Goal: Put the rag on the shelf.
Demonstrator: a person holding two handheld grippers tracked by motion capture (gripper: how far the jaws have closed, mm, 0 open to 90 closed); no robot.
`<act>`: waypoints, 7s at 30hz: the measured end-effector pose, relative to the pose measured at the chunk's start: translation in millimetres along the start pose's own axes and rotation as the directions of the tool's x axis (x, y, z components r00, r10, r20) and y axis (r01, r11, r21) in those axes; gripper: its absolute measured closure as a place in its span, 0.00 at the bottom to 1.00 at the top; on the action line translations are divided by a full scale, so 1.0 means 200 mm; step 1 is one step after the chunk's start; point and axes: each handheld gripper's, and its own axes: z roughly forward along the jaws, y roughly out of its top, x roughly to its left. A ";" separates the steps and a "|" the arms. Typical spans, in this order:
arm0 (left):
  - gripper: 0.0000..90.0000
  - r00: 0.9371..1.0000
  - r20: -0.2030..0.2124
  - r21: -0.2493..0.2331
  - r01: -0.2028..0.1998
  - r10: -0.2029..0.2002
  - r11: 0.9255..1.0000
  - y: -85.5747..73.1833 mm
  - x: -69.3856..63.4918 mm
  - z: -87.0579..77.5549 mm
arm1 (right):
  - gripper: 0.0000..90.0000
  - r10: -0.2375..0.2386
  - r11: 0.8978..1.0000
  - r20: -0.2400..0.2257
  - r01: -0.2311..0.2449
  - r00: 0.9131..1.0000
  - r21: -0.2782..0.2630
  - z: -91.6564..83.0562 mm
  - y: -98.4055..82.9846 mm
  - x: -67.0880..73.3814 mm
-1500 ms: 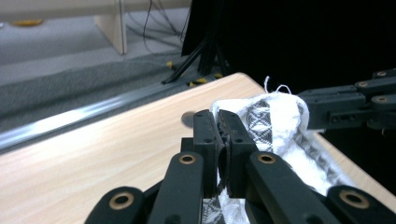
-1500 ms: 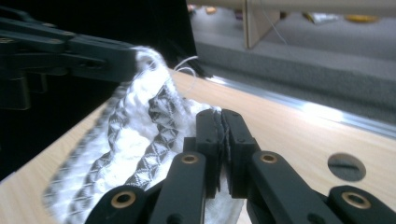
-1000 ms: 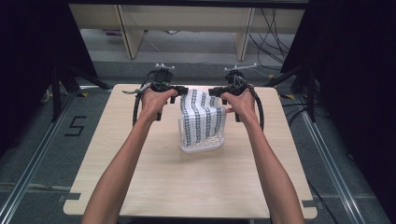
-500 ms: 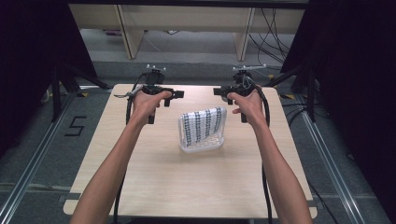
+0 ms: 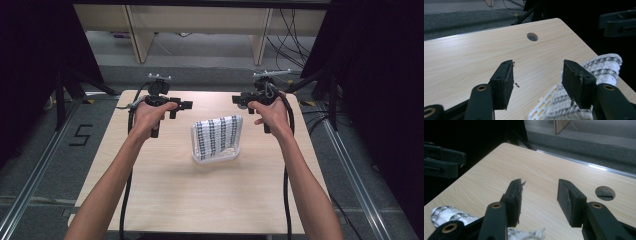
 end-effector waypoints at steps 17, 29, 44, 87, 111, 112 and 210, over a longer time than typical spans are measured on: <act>0.38 0.997 0.022 -0.028 -0.069 0.070 0.997 -0.07 -0.08 -0.21 | 0.54 -0.049 0.999 -0.011 0.048 0.999 -0.021 -0.11 -0.02 0.06; 0.24 0.995 0.032 -0.015 -0.090 0.090 0.996 -0.20 -0.09 -0.34 | 0.41 -0.056 0.997 -0.009 0.056 0.998 -0.048 -0.24 -0.09 0.08; 0.23 0.989 0.027 -0.034 -0.144 0.145 0.989 -0.33 -0.12 -0.45 | 0.38 -0.100 0.993 -0.017 0.099 0.995 -0.066 -0.34 -0.18 0.14; 0.23 0.975 0.023 -0.052 -0.220 0.222 0.974 -0.66 -0.24 -0.68 | 0.30 -0.186 0.977 -0.007 0.185 0.982 -0.109 -0.58 -0.47 0.22; 0.21 0.971 0.052 -0.049 -0.229 0.232 0.972 -0.82 -0.26 -0.67 | 0.23 -0.171 0.980 0.006 0.171 0.985 -0.106 -0.63 -0.62 0.31; 0.21 0.972 0.050 -0.051 -0.229 0.231 0.972 -0.83 -0.27 -0.67 | 0.23 -0.180 0.978 -0.004 0.179 0.984 -0.103 -0.63 -0.63 0.30; 0.20 0.957 0.059 0.131 -0.288 0.282 0.949 -1.52 -0.25 -0.52 | 0.19 -0.125 0.982 -0.007 0.125 0.992 0.144 -0.53 -1.47 0.28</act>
